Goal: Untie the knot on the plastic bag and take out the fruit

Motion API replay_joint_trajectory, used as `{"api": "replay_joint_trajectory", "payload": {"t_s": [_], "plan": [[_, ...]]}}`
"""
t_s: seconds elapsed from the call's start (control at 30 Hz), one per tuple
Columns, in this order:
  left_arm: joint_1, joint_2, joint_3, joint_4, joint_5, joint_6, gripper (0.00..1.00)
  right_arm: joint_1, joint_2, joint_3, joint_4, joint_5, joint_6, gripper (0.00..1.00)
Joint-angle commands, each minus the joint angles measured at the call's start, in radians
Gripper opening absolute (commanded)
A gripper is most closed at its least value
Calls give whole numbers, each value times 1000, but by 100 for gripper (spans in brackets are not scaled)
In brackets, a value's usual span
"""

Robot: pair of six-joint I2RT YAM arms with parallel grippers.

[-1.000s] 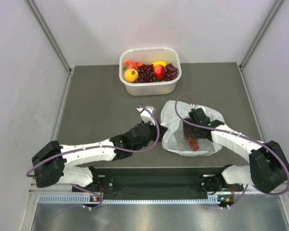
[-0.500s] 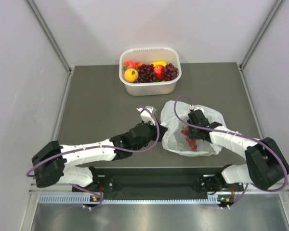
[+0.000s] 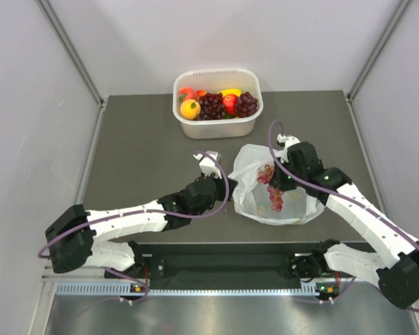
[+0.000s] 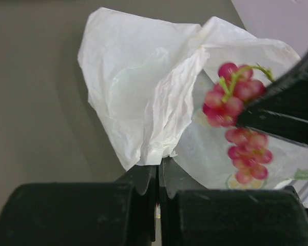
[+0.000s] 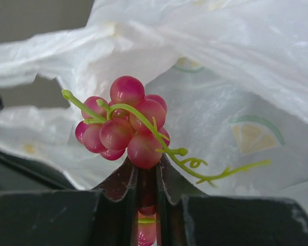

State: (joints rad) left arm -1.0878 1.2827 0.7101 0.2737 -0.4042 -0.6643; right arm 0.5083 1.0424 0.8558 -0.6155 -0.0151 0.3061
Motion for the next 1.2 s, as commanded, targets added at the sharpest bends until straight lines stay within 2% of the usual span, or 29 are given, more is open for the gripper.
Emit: {"api": "replay_joint_trajectory", "payload": {"t_s": [0.0, 0.13, 0.17, 0.33, 0.5, 0.6, 0.73, 0.87, 1.03, 1.17], "plan": [[38, -39, 15, -1, -31, 2, 0, 2, -4, 107, -187, -150, -90, 0], [66, -49, 25, -8, -25, 18, 0, 2, -59, 150, -222, -258, -140, 0], [69, -49, 25, -8, -22, 20, 0, 1, -91, 170, -214, -326, -150, 0], [72, -31, 9, 2, 24, 2, 0, -1, -163, 238, -21, -436, -128, 0], [72, -39, -37, 31, 65, -24, 0, -7, -44, 362, 126, -514, -105, 0], [72, -57, -64, 45, 70, -34, 0, -19, 77, 437, 209, -439, -88, 0], [72, -74, -80, 45, 74, -32, 0, -39, 253, 538, 348, -216, -30, 0], [72, -89, -87, 39, 76, -32, 0, -48, 467, 652, 584, -112, 11, 0], [72, -112, -100, 24, 73, -31, 0, -53, 752, 866, 683, -4, 44, 0], [72, -137, -132, 30, 59, -38, 0, -59, 912, 988, 812, 79, 99, 0]]}}
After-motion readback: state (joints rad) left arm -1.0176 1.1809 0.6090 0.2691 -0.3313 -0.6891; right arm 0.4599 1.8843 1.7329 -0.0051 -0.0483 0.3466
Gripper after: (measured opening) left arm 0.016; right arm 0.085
